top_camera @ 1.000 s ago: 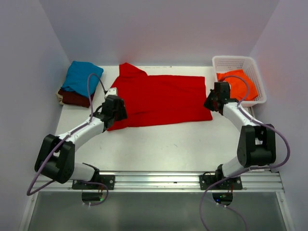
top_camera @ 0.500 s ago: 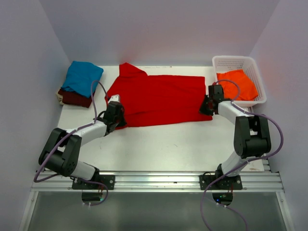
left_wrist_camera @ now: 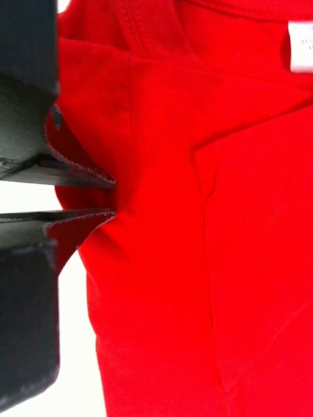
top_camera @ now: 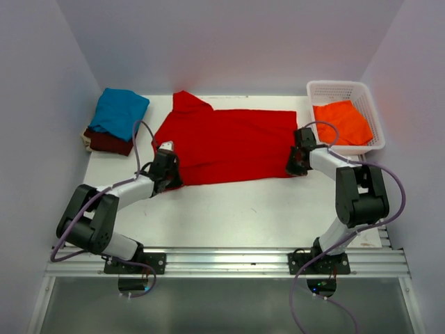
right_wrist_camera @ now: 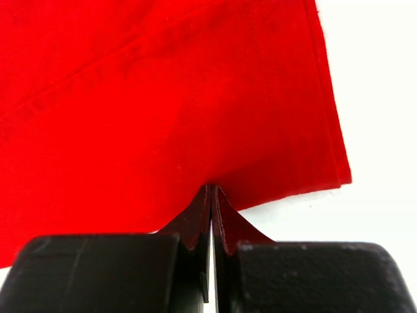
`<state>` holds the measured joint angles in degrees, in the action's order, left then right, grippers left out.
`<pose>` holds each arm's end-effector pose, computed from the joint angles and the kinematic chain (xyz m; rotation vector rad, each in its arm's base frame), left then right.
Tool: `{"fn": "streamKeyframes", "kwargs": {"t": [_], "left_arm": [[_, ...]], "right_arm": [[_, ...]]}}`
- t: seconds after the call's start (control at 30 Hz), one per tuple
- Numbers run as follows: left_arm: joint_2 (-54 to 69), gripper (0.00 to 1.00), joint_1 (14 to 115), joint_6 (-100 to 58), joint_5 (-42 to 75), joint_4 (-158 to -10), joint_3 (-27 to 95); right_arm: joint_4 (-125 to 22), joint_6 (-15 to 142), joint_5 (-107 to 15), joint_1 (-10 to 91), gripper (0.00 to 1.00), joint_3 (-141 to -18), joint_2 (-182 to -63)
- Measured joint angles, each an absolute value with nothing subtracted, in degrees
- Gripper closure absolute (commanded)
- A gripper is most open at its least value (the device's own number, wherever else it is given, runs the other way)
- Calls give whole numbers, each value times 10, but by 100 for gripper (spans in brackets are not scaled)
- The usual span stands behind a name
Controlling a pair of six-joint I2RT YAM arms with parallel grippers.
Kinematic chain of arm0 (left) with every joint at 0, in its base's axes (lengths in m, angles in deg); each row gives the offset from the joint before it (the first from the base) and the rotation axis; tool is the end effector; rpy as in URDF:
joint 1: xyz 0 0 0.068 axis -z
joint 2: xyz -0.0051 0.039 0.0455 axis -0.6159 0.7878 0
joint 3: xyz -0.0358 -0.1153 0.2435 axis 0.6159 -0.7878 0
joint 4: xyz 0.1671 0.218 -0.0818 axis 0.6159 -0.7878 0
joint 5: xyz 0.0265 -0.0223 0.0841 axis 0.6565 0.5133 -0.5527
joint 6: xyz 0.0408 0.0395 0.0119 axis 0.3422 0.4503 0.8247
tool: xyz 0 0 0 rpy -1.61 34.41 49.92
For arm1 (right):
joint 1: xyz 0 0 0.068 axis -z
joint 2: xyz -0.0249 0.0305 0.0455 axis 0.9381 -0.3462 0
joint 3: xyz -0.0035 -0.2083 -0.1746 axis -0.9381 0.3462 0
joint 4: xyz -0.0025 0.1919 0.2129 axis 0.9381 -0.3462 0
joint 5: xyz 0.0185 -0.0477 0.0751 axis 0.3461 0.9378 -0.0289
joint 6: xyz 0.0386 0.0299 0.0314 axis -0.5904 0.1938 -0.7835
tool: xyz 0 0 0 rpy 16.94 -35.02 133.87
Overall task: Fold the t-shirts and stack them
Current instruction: Fold the flattened tshirt in 1/3 of the way
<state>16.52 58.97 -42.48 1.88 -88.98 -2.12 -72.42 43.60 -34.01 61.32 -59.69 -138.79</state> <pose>0.2746 -0.1002 0.1228 -0.2992 2.4574 -0.2693 0.3446 0.0478 0.1357 0.4433 2.6340 0.0936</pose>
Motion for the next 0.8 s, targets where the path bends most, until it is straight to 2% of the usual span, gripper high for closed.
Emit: {"fn": "streamKeyframes", "kwargs": {"t": [0.13, 0.5, 0.8], "left_arm": [[143, 71, 590, -425, 49, -929, -26], [75, 66, 593, -444, 120, -1100, -33], [-6, 66, 595, -485, 175, -1238, -41]], "right_arm": [[-740, 438, -320, 602, 100, -585, -1374], [-811, 431, -275, 559, 100, -556, -1337], [-836, 407, -269, 557, 100, -525, -1305]]}}
